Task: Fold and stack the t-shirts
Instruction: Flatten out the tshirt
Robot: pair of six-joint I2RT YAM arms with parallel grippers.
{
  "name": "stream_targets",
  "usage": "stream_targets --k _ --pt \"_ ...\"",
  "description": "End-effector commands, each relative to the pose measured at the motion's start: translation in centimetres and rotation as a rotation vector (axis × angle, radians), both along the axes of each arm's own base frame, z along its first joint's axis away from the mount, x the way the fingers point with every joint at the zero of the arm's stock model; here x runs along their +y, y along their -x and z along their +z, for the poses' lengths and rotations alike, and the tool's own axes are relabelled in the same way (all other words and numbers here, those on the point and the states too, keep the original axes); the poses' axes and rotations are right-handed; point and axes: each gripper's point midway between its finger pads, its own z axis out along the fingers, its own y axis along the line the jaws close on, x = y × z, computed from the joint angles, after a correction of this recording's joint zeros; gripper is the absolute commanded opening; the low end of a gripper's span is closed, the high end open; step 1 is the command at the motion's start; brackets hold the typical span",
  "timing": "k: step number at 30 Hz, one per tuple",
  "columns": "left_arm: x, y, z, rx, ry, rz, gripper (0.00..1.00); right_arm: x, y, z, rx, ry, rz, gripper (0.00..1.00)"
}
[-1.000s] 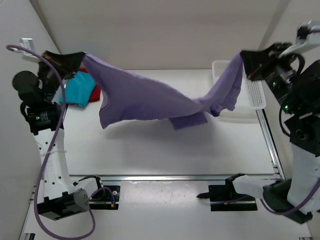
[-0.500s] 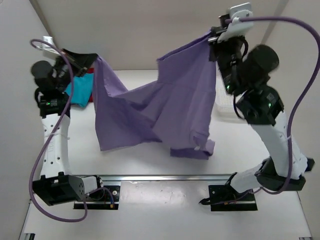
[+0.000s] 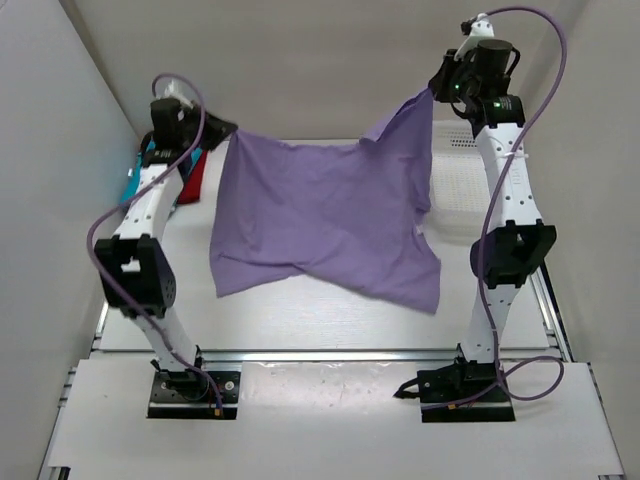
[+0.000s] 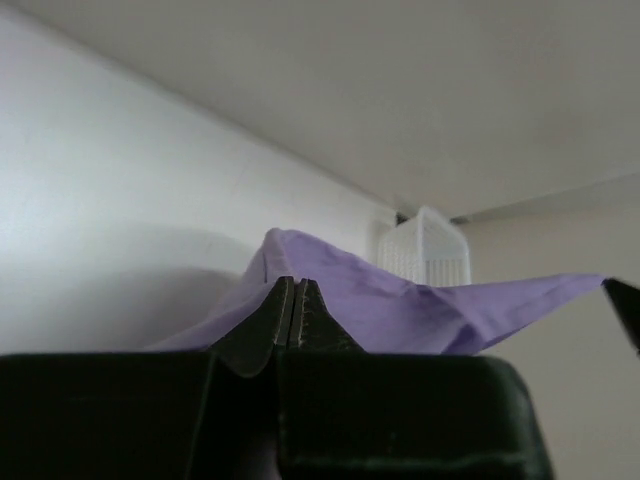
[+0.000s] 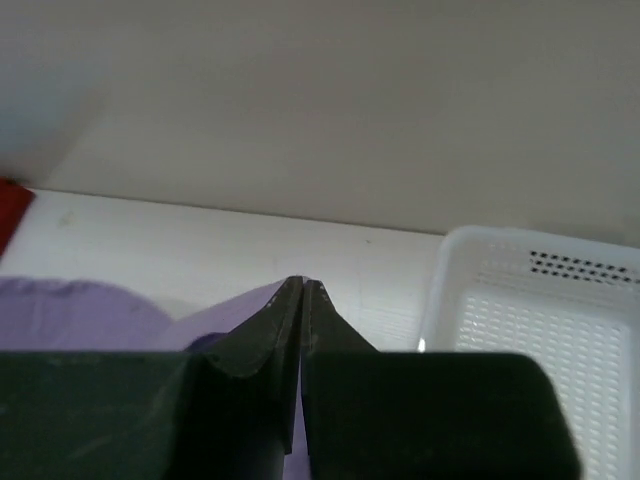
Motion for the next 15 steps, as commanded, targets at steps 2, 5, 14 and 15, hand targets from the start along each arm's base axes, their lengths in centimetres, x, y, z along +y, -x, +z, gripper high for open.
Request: stream_targets --k 2,5,14,15 --pt "-2.2 -2.0 17.1 -0.349 0.012 -0.025 0.0 0.5 5.2 18.8 -0.463 -0.194 0.101 0.0" --pt "0.2 -0.4 23.3 -0.469 0.042 0.014 0.0 -0.7 10.6 26.9 -0.702 -0.216 0.136 0.0" --pt "8.2 6.1 26.2 -0.613 0.0 0.18 0.0 -1.0 17.3 27.5 -0.703 -0.104 0.171 0.0" --pt "8.9 6.1 25.0 -0.591 -0.003 0.191 0.0 -1.0 16.7 25.4 -0.638 -0.096 0.151 0.0"
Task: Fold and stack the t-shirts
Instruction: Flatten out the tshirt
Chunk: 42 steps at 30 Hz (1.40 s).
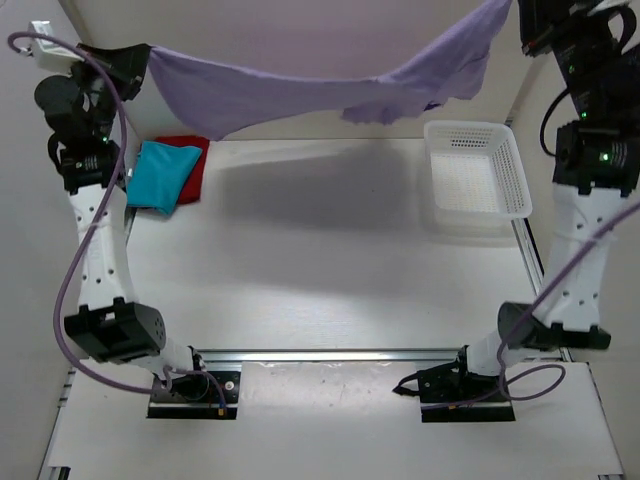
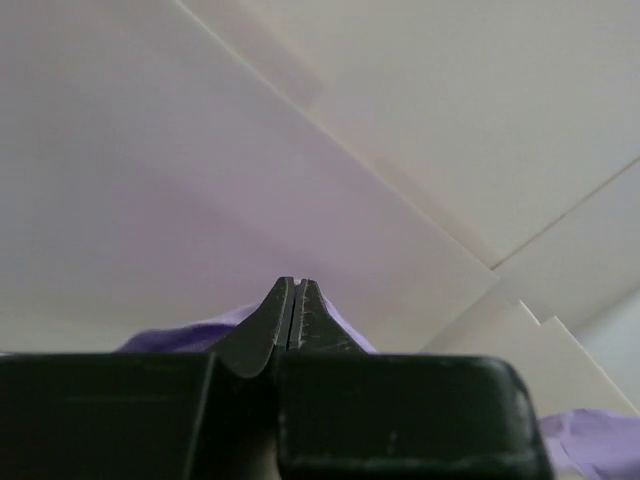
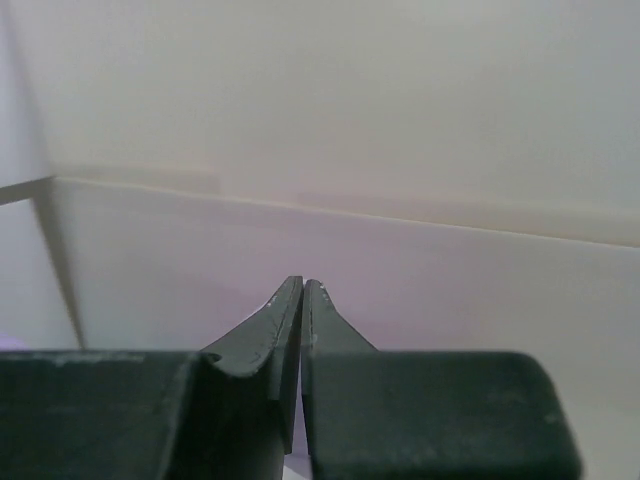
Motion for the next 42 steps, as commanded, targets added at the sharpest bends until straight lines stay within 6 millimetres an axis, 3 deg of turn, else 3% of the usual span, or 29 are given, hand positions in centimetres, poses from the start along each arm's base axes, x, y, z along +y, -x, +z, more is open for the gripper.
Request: stream_targets --k 1,3,5,6,8,9,12,13,14,15,17,18,22,24,25,28,32,37,42 --pt "0.6 0.9 -1.7 0.012 -0.01 0.001 0.0 0.5 -1.9 -5.2 0.139 0.059 -0.002 0.01" --pt "1.2 2.2 -4.2 0.048 -0.003 0.018 0.0 0.8 -1.9 -10.4 0.246 0.091 -0.005 0.0" --pt "1.5 3.5 -7.2 0.085 -0.011 0.035 0.0 1.3 -0.2 -15.9 0.32 0.108 -0.035 0.0" --pt "1.3 4.3 -9.7 0.126 -0.012 0.04 0.0 1.6 0.1 -17.8 0.35 0.109 -0.029 0.0" --pt "1.7 6.0 -13.9 0.178 -0.015 0.082 0.0 1.7 2.5 -24.9 0.494 0.091 -0.024 0.0" --pt "1.2 7.0 -17.4 0.227 -0.006 0.07 0.0 2.5 3.3 -26.6 0.521 0.084 -0.005 0.0" --pt "0.4 9.6 -29.1 0.426 0.003 0.073 0.0 3.9 8.2 -37.7 0.701 0.074 0.011 0.0" --pt "0.2 10.2 -30.1 0.442 -0.01 0.079 0.0 4.2 9.1 -39.3 0.735 0.071 0.017 0.0" --pt "0.1 11.5 -33.3 0.511 -0.008 0.084 0.0 4.4 10.7 -42.8 0.821 0.068 0.028 0.0" --pt "0.4 12.3 -34.5 0.529 0.006 0.074 0.0 4.6 12.0 -44.8 0.891 0.062 0.043 0.0" --pt "0.4 14.7 -39.4 0.625 0.031 0.057 0.0 5.0 14.8 -48.1 1.001 0.015 0.07 0.0" --pt "0.5 15.8 -41.2 0.674 0.037 0.047 0.0 4.9 16.3 -48.9 1.046 -0.013 0.064 0.0" --pt "-1.3 18.0 -43.6 0.734 -0.043 0.0 0.0 5.0 19.8 -51.1 1.2 -0.09 0.073 0.0" --pt "-1.1 18.4 -43.5 0.752 -0.09 0.005 0.0 4.8 21.7 -53.1 1.285 -0.114 0.057 0.0" --pt "-1.2 19.0 -44.1 0.78 -0.1 -0.001 0.0 5.0 22.2 -53.4 1.301 -0.138 0.063 0.0" --pt "-0.8 18.7 -43.0 0.754 -0.078 0.024 0.0 5.9 22.8 -53.7 1.293 -0.162 0.095 0.0" --pt "-0.8 16.5 -41.6 0.708 0.047 -0.012 0.0 6.0 19.6 -53.9 1.295 -0.103 0.048 0.0" --pt "1.6 13.5 -40.9 0.697 0.181 0.053 0.0 4.0 11.2 -51.6 1.218 -0.158 0.008 0.0" --pt "4.7 11.8 -40.7 0.685 0.19 0.2 0.0 3.7 4.0 -49.7 1.171 -0.133 -0.024 0.0"
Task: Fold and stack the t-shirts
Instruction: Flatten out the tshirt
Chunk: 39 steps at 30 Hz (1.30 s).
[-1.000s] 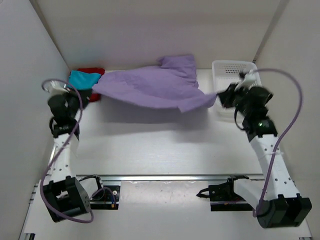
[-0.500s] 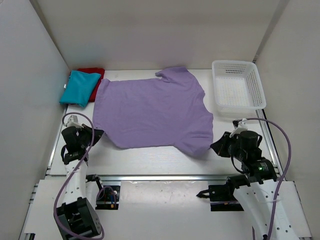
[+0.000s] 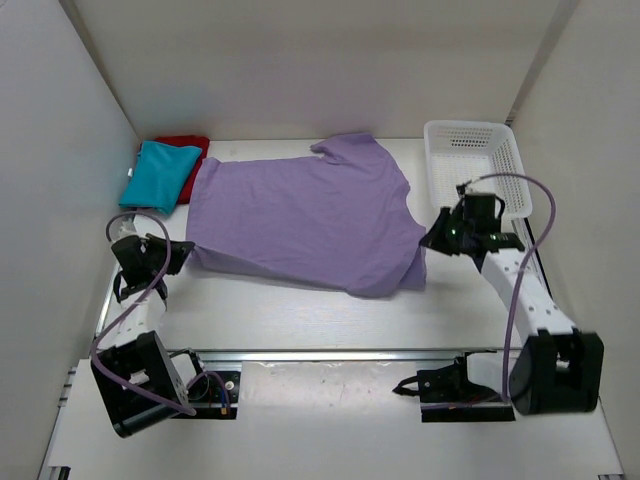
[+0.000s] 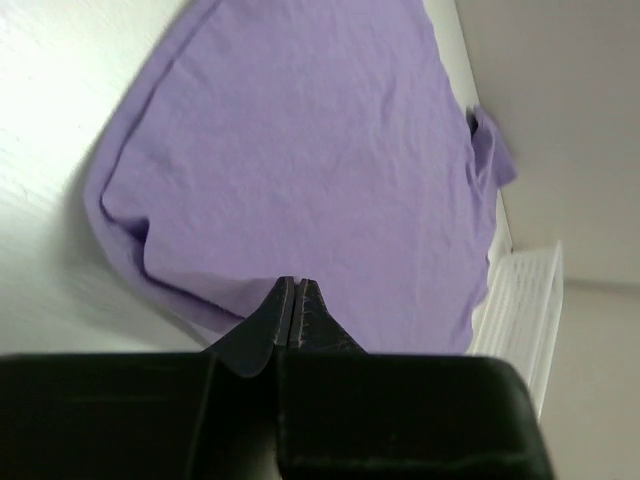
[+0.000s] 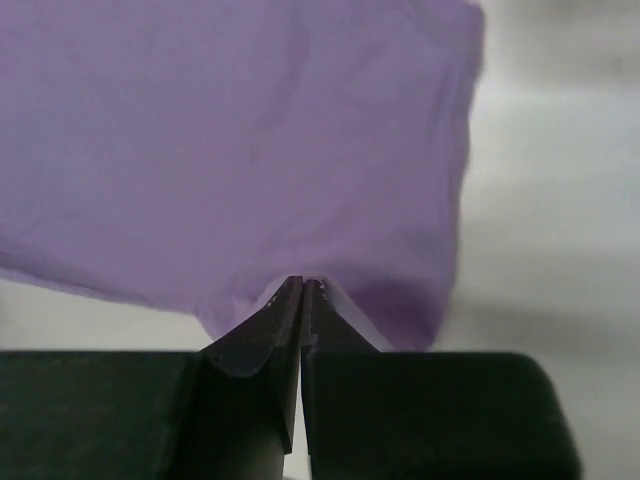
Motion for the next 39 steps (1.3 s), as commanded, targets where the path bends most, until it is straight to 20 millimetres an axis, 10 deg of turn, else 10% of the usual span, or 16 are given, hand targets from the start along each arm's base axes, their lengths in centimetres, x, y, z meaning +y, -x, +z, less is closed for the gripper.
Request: stream_targets --k 1,10,26,29,34,39 --pt "2.4 -2.8 3.7 -0.107 -0.081 0.092 0.0 0.2 -7.1 4.5 -0.21 0.009 0.025 0.0" --pt "3.7 -6.5 1.9 -0.031 -0.053 0.096 0.0 -0.2 -16.9 4.9 -0.248 -0.01 0.013 0.0" --pt "5.2 -11.3 -1.8 0.107 -0.103 0.081 0.01 2.3 -28.2 2.6 -0.228 0.063 0.101 0.0" --pt "5.4 -10.9 -2.5 0.12 -0.096 0.082 0.14 3.4 -29.9 2.3 -0.209 0.116 0.139 0.0" --pt "5.7 -10.6 -0.8 0.078 -0.082 0.083 0.52 4.1 -30.4 3.8 -0.211 0.17 0.184 0.21" --pt "2.3 -8.2 1.2 0.025 -0.129 0.031 0.5 4.3 -25.1 5.4 -0.182 0.197 0.179 0.27"
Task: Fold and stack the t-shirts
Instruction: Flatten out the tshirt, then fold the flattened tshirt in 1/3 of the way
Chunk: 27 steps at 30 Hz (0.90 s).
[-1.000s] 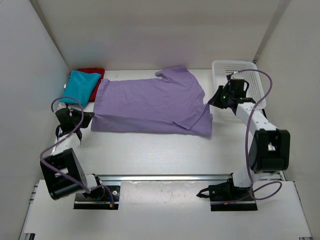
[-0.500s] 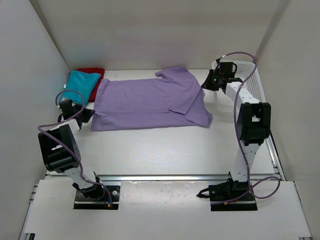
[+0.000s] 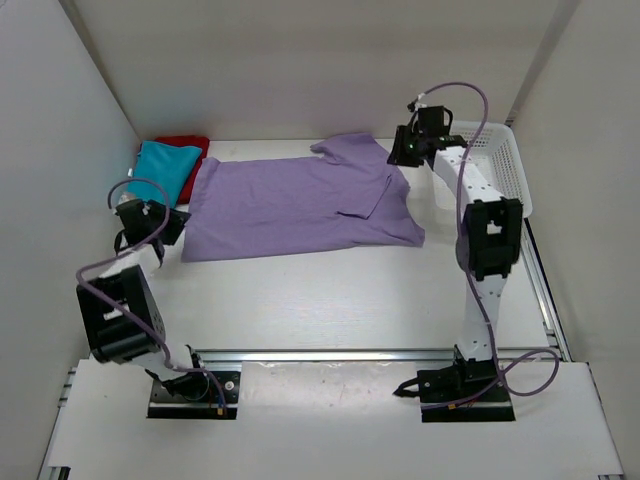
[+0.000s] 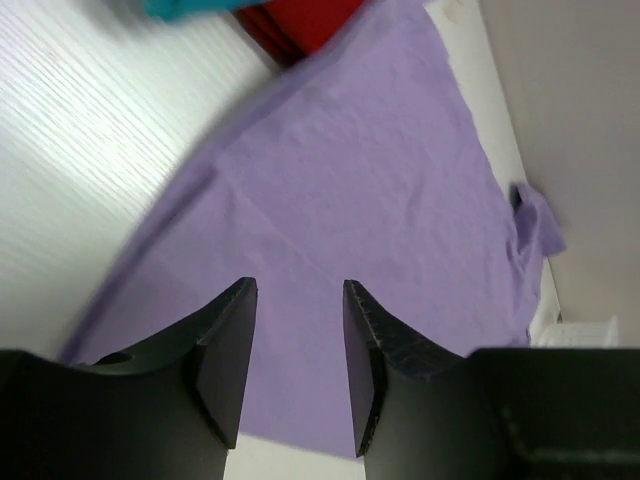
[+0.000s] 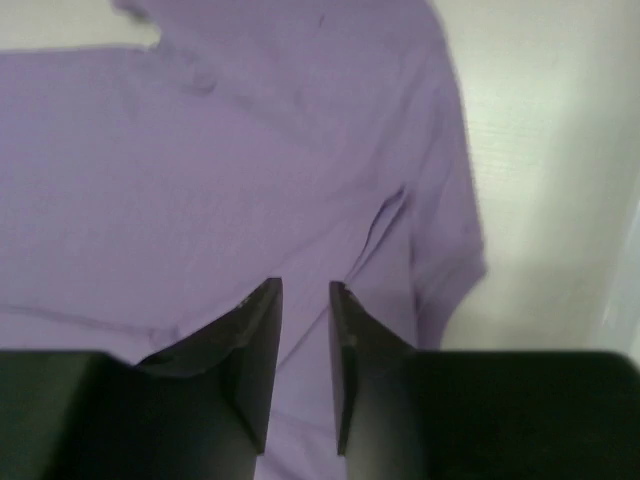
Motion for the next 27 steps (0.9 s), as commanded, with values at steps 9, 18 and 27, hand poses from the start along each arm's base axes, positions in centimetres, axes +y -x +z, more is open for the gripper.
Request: stream_targets --k 9,18,27 --pt "-22.3 2.4 1.4 -0.094 -0.009 -0.509 0.42 -3.4 17.2 -2.0 -0.07 -0.078 -0.137 0.1" --pt "-32.5 1.1 -2.0 -0.026 -0.013 -0.728 0.42 -5.1 18.3 -6.6 0.02 -0.079 -0.18 0.34" --pt "-31.9 2.6 -6.5 0.068 0.008 -0.728 0.4 -5.9 15.5 -8.4 -0.004 -0.025 -0.21 0.34"
